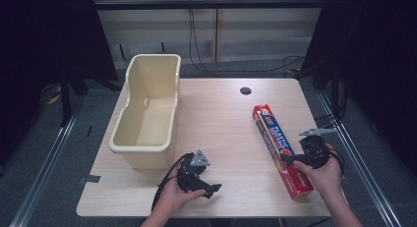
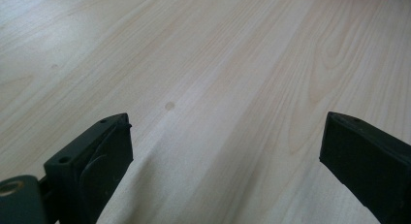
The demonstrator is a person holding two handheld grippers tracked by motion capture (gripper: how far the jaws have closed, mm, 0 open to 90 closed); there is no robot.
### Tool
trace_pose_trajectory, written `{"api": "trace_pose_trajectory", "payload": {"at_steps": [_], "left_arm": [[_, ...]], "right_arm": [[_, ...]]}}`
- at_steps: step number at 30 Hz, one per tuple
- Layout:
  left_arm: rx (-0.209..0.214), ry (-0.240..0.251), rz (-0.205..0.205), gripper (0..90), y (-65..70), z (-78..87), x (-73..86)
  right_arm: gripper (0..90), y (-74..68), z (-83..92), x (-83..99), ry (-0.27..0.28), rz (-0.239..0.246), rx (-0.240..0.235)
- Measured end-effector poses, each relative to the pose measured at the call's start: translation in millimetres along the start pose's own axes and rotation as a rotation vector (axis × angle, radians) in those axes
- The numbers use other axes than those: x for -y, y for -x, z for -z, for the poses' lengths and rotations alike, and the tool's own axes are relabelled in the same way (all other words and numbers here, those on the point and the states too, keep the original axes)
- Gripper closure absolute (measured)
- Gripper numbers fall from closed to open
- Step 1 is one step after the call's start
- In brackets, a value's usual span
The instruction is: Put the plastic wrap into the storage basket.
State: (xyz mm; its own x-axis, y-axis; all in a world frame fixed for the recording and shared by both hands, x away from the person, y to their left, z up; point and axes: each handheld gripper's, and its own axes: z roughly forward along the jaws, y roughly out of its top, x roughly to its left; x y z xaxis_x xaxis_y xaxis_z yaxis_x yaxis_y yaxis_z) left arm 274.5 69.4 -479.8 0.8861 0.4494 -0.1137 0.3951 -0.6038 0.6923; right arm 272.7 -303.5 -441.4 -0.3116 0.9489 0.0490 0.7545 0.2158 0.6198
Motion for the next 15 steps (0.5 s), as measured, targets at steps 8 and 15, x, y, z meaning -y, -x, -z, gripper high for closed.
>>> {"api": "trace_pose_trajectory", "payload": {"at_steps": [8, 15], "left_arm": [[-0.001, 0.008, 0.005, 4.7, 1.2, 0.4, -1.3], [0.002, -0.009, -0.005, 5.1, 1.8, -0.6, -2.6]], "right_arm": [[9.0, -3.9, -5.4, -0.9, -0.026, 0.003, 0.009], [9.5, -2.4, -12.8, -1.2, -0.053, -0.013, 0.032]]}}
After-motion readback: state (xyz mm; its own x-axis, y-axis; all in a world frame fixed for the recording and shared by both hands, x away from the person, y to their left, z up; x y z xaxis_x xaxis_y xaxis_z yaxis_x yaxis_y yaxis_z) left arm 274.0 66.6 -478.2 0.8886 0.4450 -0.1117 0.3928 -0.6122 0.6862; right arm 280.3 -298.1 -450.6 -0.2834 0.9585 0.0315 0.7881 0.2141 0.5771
